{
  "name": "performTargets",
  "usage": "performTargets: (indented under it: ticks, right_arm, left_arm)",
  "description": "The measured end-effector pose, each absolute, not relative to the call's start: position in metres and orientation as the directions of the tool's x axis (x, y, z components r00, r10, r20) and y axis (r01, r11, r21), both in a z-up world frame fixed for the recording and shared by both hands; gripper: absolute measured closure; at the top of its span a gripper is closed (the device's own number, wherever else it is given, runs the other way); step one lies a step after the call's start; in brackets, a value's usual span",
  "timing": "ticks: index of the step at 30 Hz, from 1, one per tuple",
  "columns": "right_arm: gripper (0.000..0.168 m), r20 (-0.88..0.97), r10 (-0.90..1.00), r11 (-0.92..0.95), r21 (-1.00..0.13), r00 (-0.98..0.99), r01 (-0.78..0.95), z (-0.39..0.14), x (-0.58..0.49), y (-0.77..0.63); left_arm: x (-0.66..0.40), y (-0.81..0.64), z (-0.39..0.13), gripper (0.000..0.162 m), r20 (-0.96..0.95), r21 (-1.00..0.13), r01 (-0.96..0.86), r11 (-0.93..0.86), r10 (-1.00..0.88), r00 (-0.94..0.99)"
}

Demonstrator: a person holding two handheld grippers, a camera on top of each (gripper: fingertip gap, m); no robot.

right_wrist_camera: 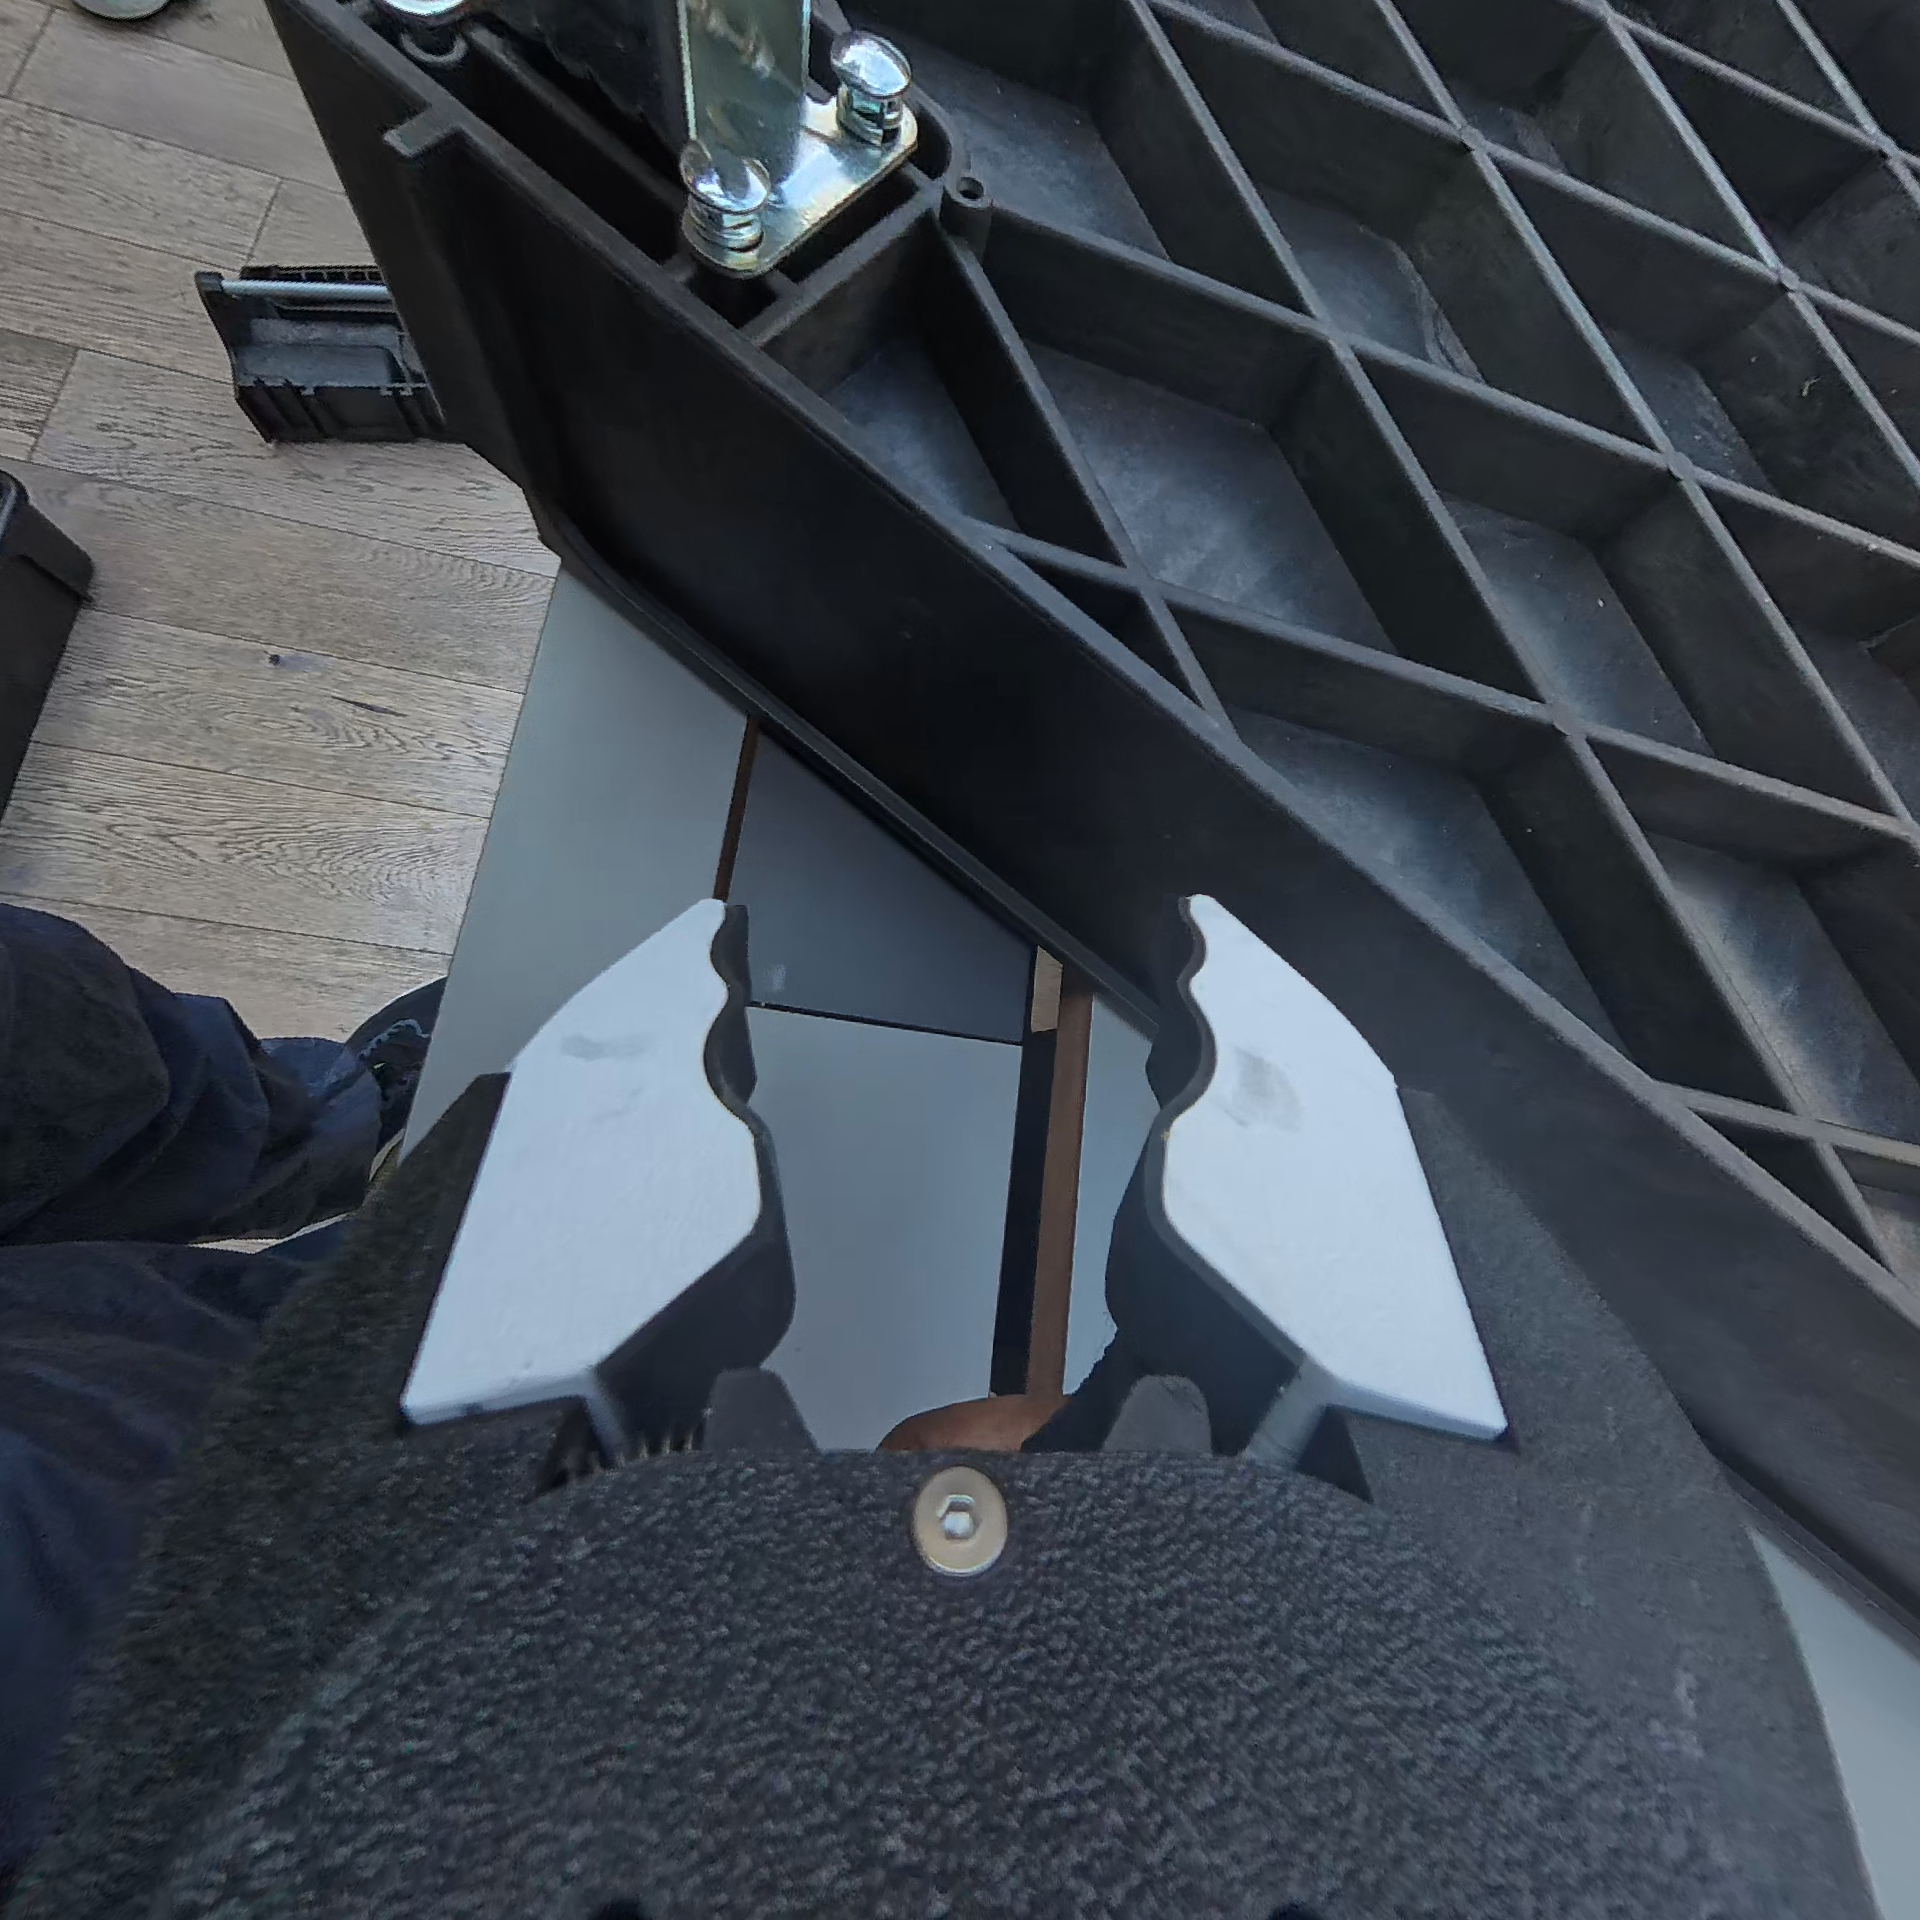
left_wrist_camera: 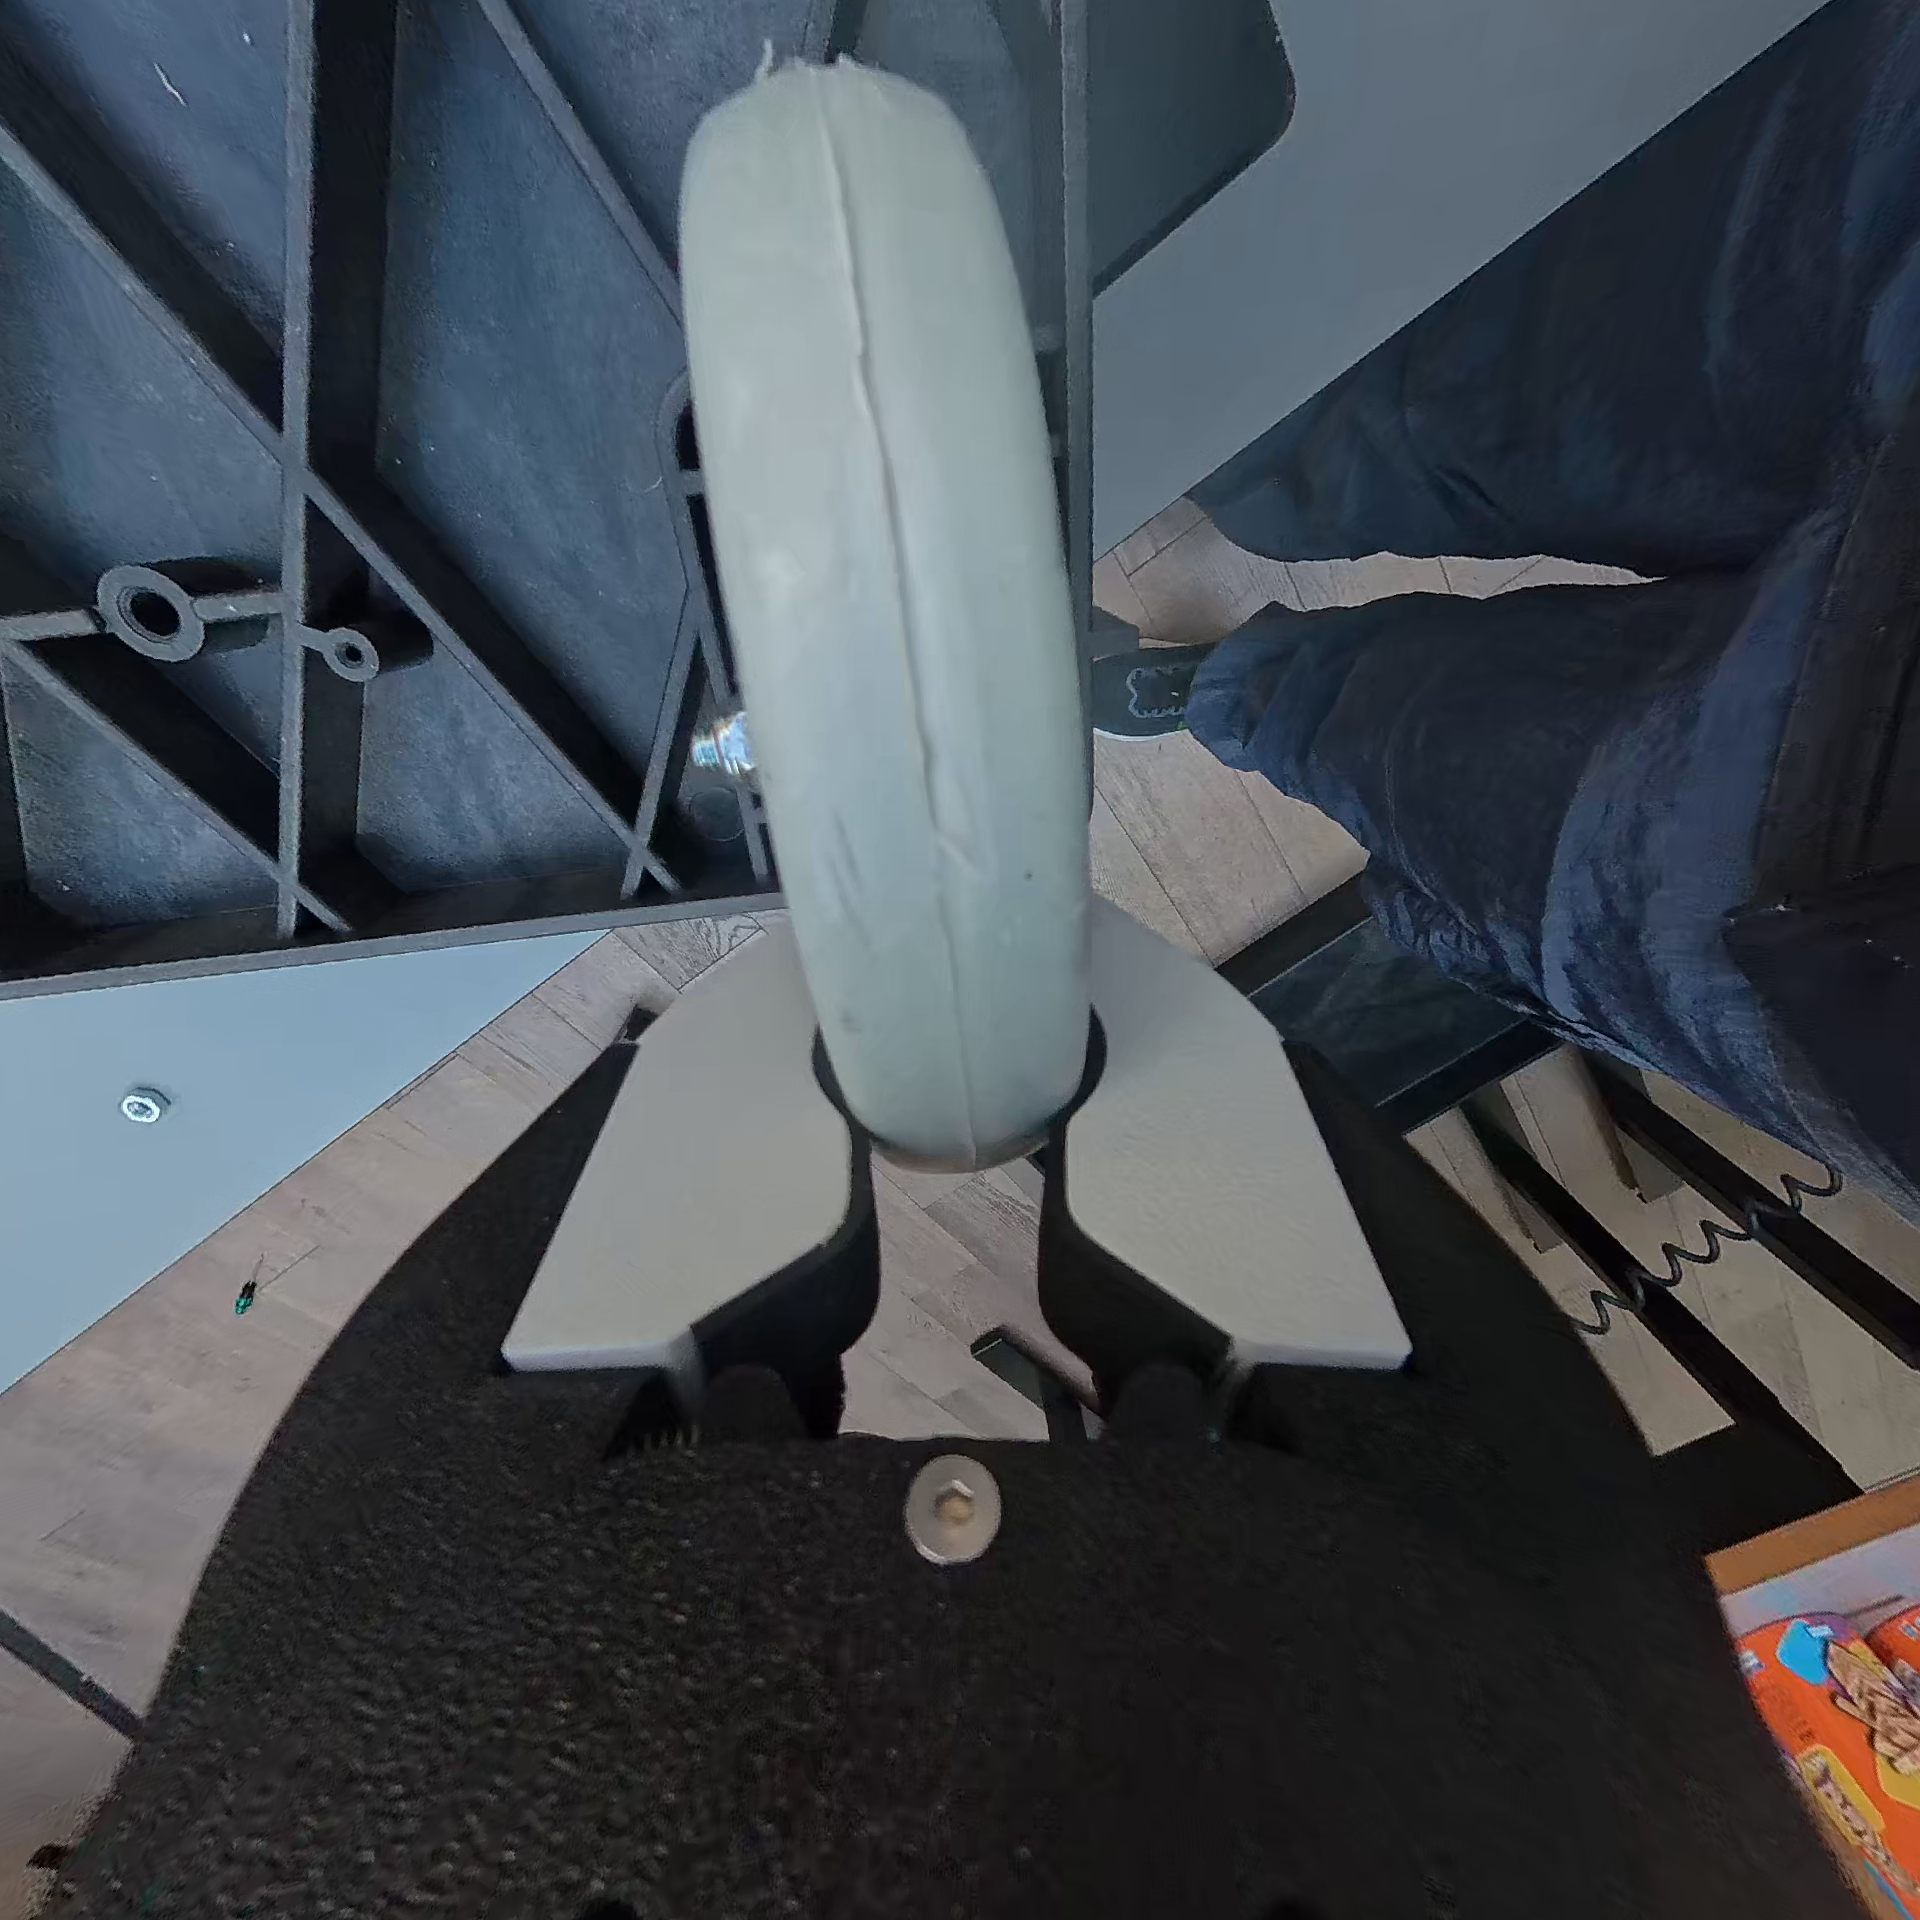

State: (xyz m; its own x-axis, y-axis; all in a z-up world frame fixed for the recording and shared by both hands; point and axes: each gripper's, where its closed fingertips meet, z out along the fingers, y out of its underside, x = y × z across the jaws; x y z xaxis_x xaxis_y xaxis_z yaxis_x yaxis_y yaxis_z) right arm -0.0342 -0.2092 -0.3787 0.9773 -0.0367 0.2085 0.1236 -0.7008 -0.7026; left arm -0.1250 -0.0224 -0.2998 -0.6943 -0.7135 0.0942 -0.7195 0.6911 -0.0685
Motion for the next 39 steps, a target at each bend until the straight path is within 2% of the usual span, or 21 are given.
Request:
performTargets:
  ticks: [7,11,14,16,18,21,23,25,27,29,30,31,33,39]
  right_arm:
    - [0.093,0.207,-0.018,-0.702,-0.699,0.978,0.135,-0.379,-0.048,-0.211]
    - [0.093,0.200,-0.009,-0.715,-0.687,0.980,0.133,-0.379,-0.053,-0.218]
    - [0.093,0.188,-0.005,-0.730,-0.672,0.982,0.125,-0.382,-0.057,-0.231]
    - [0.093,0.173,-0.003,-0.745,-0.657,0.985,0.113,-0.387,-0.060,-0.242]
    - [0.093,0.155,-0.003,-0.764,-0.638,0.988,0.098,-0.393,-0.063,-0.255]
    - [0.094,0.128,0.002,-0.793,-0.604,0.992,0.080,-0.406,-0.068,-0.275]
    - [0.094,0.111,0.001,-0.814,-0.578,0.994,0.065,-0.415,-0.070,-0.287]
    - [0.095,0.088,-0.007,-0.832,-0.552,0.996,0.043,-0.426,-0.072,-0.298]
    - [0.095,0.065,-0.023,-0.849,-0.528,0.998,0.014,-0.436,-0.075,-0.307]
    - [0.095,0.043,-0.040,-0.864,-0.503,0.998,-0.013,-0.444,-0.078,-0.315]
    - [0.096,0.032,-0.045,-0.871,-0.490,0.998,-0.024,-0.448,-0.080,-0.318]
    - [0.096,0.028,-0.047,-0.878,-0.477,0.998,-0.029,-0.451,-0.083,-0.321]
    - [0.096,0.023,-0.058,-0.888,-0.458,0.998,-0.041,-0.455,-0.087,-0.326]
    - [0.097,0.035,-0.124,-0.892,-0.441,0.992,-0.096,-0.454,-0.099,-0.326]
  left_arm:
    - [-0.123,-0.024,-0.300,0.129,0.091,-0.092,-0.723,0.684,-0.718,-0.690]
    - [-0.118,-0.035,-0.298,0.117,0.116,-0.178,-0.795,0.581,-0.789,-0.603]
    - [-0.123,-0.034,-0.299,0.099,0.109,-0.226,-0.844,0.486,-0.848,-0.518]
    - [-0.128,-0.036,-0.296,0.086,0.118,-0.310,-0.861,0.404,-0.882,-0.456]
    - [-0.132,-0.037,-0.289,0.081,0.139,-0.445,-0.848,0.288,-0.913,-0.383]
    - [-0.140,-0.032,-0.277,0.082,0.225,-0.645,-0.763,0.035,-0.946,-0.233]
    - [-0.153,-0.015,-0.286,0.082,0.309,-0.687,-0.706,-0.173,-0.949,-0.067]
    - [-0.179,-0.006,-0.322,0.085,0.452,-0.592,-0.705,-0.391,-0.885,0.111]
    - [-0.217,-0.020,-0.380,0.089,0.582,-0.373,-0.759,-0.534,-0.772,0.257]
    - [-0.277,-0.046,-0.442,0.093,0.539,-0.092,-0.862,-0.499,-0.753,0.378]
    - [-0.308,-0.057,-0.464,0.095,0.472,0.017,-0.904,-0.426,-0.794,0.383]
    - [-0.330,-0.067,-0.478,0.095,0.429,0.077,-0.931,-0.356,-0.831,0.354]
    - [-0.349,-0.085,-0.489,0.095,0.407,0.110,-0.952,-0.284,-0.861,0.304]
    - [-0.348,-0.096,-0.491,0.094,0.391,0.090,-0.987,-0.132,-0.907,0.157]
